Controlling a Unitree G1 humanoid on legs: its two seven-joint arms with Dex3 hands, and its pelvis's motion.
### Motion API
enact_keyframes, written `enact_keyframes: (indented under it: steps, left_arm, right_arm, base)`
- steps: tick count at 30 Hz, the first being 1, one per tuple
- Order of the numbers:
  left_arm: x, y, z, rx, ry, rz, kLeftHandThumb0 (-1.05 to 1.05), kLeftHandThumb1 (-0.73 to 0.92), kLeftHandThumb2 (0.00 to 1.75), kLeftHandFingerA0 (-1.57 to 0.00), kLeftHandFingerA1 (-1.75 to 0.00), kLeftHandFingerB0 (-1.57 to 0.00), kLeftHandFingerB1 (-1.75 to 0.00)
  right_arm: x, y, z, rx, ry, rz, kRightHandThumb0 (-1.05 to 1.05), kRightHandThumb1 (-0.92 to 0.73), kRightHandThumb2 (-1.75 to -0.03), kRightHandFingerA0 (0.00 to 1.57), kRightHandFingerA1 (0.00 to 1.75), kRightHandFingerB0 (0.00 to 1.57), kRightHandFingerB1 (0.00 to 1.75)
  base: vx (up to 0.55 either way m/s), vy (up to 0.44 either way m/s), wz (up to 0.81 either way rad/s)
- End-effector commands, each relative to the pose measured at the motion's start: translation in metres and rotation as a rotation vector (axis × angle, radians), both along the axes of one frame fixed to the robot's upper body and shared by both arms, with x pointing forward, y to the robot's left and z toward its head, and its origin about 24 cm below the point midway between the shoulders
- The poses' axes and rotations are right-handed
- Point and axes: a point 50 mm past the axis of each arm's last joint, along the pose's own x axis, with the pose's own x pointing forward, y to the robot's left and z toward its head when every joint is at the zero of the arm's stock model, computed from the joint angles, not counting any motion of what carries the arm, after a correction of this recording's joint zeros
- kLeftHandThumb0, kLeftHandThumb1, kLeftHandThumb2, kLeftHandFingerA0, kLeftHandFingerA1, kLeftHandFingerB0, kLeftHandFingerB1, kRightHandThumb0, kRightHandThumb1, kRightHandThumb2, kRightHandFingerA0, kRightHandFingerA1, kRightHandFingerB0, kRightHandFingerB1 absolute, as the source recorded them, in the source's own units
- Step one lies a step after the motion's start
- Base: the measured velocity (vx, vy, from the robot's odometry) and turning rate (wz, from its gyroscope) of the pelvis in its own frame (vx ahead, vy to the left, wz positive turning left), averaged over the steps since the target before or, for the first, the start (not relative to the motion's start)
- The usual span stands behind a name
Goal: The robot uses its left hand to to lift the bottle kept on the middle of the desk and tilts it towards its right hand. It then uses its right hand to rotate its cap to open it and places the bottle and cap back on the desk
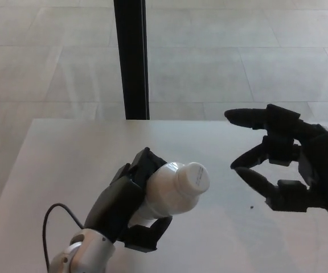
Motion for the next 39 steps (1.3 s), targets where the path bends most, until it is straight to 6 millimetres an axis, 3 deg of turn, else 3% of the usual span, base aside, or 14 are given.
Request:
enact_keyframes:
  steps: [1,2,3,4,6,8,9,11,12,13,14,15,26,39]
  left_arm:
    - [0.003,-0.001,-0.001,0.027,0.001,0.011,0.09,0.49,1.44,-0.98,-1.75,-0.83,-1.73]
    - [0.003,-0.001,-0.001,0.024,0.000,0.010,0.09,0.49,1.44,-0.98,-1.75,-0.83,-1.73]
    - [0.004,-0.001,0.000,0.023,-0.005,0.009,0.09,0.48,1.44,-0.98,-1.75,-0.83,-1.73]
    - [0.004,-0.001,0.000,0.012,-0.011,0.011,0.05,0.49,1.49,-1.02,-1.75,-0.92,-1.57]
    - [0.003,0.000,0.001,0.036,-0.022,0.003,0.07,0.48,1.43,-0.95,-1.75,-0.81,-1.73]
    - [0.003,0.000,0.002,0.042,-0.026,0.001,0.07,0.48,1.43,-0.95,-1.75,-0.81,-1.73]
    - [0.002,-0.002,0.001,0.033,-0.022,0.003,0.04,0.48,1.48,-0.99,-1.75,-0.90,-1.57]
    - [0.003,-0.001,0.001,0.031,-0.013,0.011,0.08,0.48,1.44,-0.98,-1.75,-0.83,-1.73]
    - [0.003,-0.002,0.001,0.031,-0.008,0.014,0.06,0.49,1.42,-0.97,-1.75,-0.83,-1.74]
    - [0.004,-0.002,0.002,0.030,-0.002,0.017,0.02,0.51,1.45,-1.00,-1.75,-0.90,-1.57]
    - [0.004,-0.002,0.002,0.029,-0.003,0.015,0.02,0.51,1.45,-1.00,-1.75,-0.90,-1.57]
    - [0.004,-0.002,0.001,0.032,0.003,0.015,0.06,0.48,1.43,-0.97,-1.75,-0.82,-1.73]
    - [0.003,-0.006,-0.001,0.015,0.023,0.017,0.07,0.47,1.41,-0.93,-1.75,-0.80,-1.72]
    - [0.001,-0.008,0.000,0.009,0.017,0.012,0.09,0.47,1.38,-0.93,-1.75,-0.81,-1.71]
  right_arm:
    - [0.002,-0.001,-0.011,-0.075,0.044,-0.050,-0.64,-0.60,-0.59,0.74,0.88,0.48,0.38]
    - [0.002,-0.001,-0.012,-0.085,0.048,-0.051,-0.64,-0.60,-0.59,0.74,0.88,0.48,0.38]
    - [0.002,-0.001,-0.014,-0.094,0.051,-0.051,-0.66,-0.48,-0.90,0.80,0.90,0.40,0.52]
    - [0.002,0.000,-0.016,-0.101,0.059,-0.050,-0.63,-0.59,-0.58,0.74,0.89,0.48,0.39]
    - [-0.002,0.000,-0.023,-0.117,0.077,-0.030,-0.66,-0.59,-0.60,0.75,0.92,0.48,0.38]
    - [-0.003,0.000,-0.024,-0.124,0.080,-0.029,-0.66,-0.59,-0.60,0.75,0.92,0.48,0.38]
    - [-0.006,-0.001,-0.026,-0.139,0.092,-0.034,-0.67,-0.61,-0.59,0.76,0.93,0.48,0.38]
    - [-0.006,0.000,-0.028,-0.157,0.106,-0.041,-0.77,-0.67,-0.62,0.75,0.93,0.48,0.38]
    - [-0.007,0.000,-0.028,-0.159,0.112,-0.041,-0.79,-0.71,-0.62,0.76,0.95,0.48,0.38]
    - [-0.007,0.000,-0.028,-0.164,0.114,-0.039,-0.80,-0.72,-0.63,0.74,0.95,0.48,0.38]
    - [-0.008,0.000,-0.028,-0.168,0.113,-0.039,-0.80,-0.72,-0.63,0.74,0.95,0.48,0.38]
    - [-0.008,0.001,-0.028,-0.180,0.107,-0.042,-0.82,-0.74,-0.63,0.76,0.97,0.47,0.38]
    - [-0.008,0.008,-0.023,-0.180,0.100,-0.043,-0.85,-0.63,-0.68,0.77,0.97,0.42,0.39]
    - [-0.010,0.010,-0.027,-0.184,0.095,-0.047,-0.84,-0.70,-0.62,0.78,1.04,0.30,0.36]
  base:
    - [0.00,0.000,0.00]
    - [0.00,0.000,0.00]
    - [0.00,0.000,0.00]
    - [0.00,0.000,0.00]
    - [0.00,0.000,0.00]
    - [0.00,0.000,0.00]
    - [0.00,0.000,0.00]
    - [0.00,0.000,0.00]
    - [0.00,0.000,0.00]
    - [0.00,0.000,0.00]
    - [0.00,0.000,0.00]
    - [0.00,0.000,0.00]
    - [0.00,0.000,0.00]
    - [0.00,0.000,0.00]
